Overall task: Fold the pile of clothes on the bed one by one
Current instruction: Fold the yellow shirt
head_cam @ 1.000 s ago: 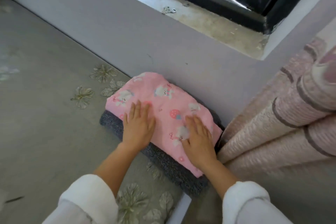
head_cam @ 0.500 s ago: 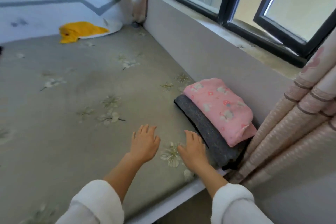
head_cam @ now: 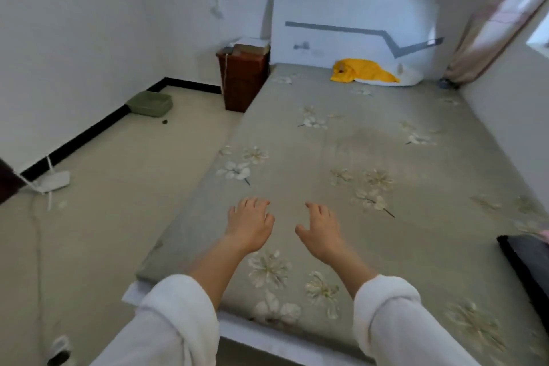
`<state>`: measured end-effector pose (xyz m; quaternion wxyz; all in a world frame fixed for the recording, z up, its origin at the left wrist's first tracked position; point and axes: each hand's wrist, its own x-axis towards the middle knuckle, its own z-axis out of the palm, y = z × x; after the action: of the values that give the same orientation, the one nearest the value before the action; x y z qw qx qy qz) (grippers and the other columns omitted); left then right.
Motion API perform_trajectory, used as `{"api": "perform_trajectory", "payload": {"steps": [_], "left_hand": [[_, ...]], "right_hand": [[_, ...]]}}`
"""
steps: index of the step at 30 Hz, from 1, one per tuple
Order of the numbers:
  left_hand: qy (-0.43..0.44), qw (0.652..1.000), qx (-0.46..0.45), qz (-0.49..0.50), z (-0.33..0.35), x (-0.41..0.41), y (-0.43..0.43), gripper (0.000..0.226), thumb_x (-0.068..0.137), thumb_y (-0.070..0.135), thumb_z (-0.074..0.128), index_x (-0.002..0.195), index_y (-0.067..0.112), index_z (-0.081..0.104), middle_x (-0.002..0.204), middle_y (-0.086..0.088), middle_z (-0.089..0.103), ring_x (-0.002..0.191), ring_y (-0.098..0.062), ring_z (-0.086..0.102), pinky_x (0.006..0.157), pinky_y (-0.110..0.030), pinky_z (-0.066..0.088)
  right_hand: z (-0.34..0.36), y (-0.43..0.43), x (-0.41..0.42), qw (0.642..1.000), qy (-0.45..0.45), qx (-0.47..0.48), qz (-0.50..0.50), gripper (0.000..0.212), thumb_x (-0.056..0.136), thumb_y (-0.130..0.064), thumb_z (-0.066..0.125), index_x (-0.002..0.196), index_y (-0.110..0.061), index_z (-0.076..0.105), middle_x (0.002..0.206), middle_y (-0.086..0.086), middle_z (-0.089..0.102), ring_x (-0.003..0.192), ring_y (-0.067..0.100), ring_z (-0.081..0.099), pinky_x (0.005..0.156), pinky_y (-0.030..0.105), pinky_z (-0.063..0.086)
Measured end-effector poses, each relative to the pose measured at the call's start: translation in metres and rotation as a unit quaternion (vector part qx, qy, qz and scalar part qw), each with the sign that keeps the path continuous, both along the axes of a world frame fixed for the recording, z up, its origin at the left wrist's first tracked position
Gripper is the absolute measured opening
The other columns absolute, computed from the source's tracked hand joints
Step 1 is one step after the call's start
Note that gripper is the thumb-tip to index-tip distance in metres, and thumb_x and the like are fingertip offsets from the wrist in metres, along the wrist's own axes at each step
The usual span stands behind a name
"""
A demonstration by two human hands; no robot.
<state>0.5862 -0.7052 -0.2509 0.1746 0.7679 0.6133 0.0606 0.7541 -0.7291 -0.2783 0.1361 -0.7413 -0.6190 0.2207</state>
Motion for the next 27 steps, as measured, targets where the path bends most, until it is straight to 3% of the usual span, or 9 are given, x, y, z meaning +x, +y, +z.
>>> {"api": "perform_trajectory", "payload": {"steps": [6, 12, 22, 27], "left_hand": [[0.038, 0.994, -0.001, 0.099, -0.003, -0.203, 0.039, 0.044, 0.099, 0.033, 0.033, 0.141, 0.022, 0.038, 0.146, -0.001, 0.04, 0.135, -0.021, 0.03, 0.109, -0.04, 0.023], [0.061, 0.985, -0.01, 0.159, -0.011, -0.348, 0.075, 0.044, 0.098, 0.031, 0.035, 0.14, 0.021, 0.039, 0.144, -0.002, 0.041, 0.135, -0.02, 0.03, 0.109, -0.04, 0.024], [0.082, 0.987, -0.005, 0.141, -0.022, -0.484, 0.241, 0.046, 0.098, 0.031, 0.033, 0.143, 0.021, 0.036, 0.146, -0.001, 0.038, 0.139, -0.018, 0.024, 0.113, -0.041, 0.021], [0.08, 0.99, -0.003, 0.118, -0.017, -0.535, 0.338, 0.045, 0.098, 0.031, 0.033, 0.141, 0.02, 0.038, 0.143, -0.002, 0.04, 0.136, -0.02, 0.028, 0.111, -0.04, 0.024]], "right_hand": [[-0.011, 0.069, -0.2, 0.995, 0.034, -0.009, 0.092, 0.063, 0.091, -0.037, 0.05, 0.146, -0.015, 0.029, 0.147, 0.009, 0.035, 0.134, 0.027, 0.032, 0.108, 0.04, 0.029], [-0.02, 0.122, -0.353, 0.982, 0.023, -0.048, 0.179, 0.062, 0.092, -0.038, 0.05, 0.146, -0.015, 0.027, 0.146, 0.009, 0.034, 0.135, 0.028, 0.031, 0.109, 0.043, 0.031], [-0.025, 0.307, -0.484, 0.977, -0.053, -0.023, 0.203, 0.05, 0.092, -0.035, 0.047, 0.136, -0.012, 0.037, 0.138, 0.01, 0.04, 0.127, 0.03, 0.036, 0.1, 0.042, 0.034], [-0.024, 0.396, -0.526, 0.983, -0.047, -0.031, 0.175, 0.05, 0.092, -0.034, 0.048, 0.136, -0.011, 0.037, 0.137, 0.011, 0.041, 0.126, 0.03, 0.036, 0.1, 0.042, 0.035]]}}
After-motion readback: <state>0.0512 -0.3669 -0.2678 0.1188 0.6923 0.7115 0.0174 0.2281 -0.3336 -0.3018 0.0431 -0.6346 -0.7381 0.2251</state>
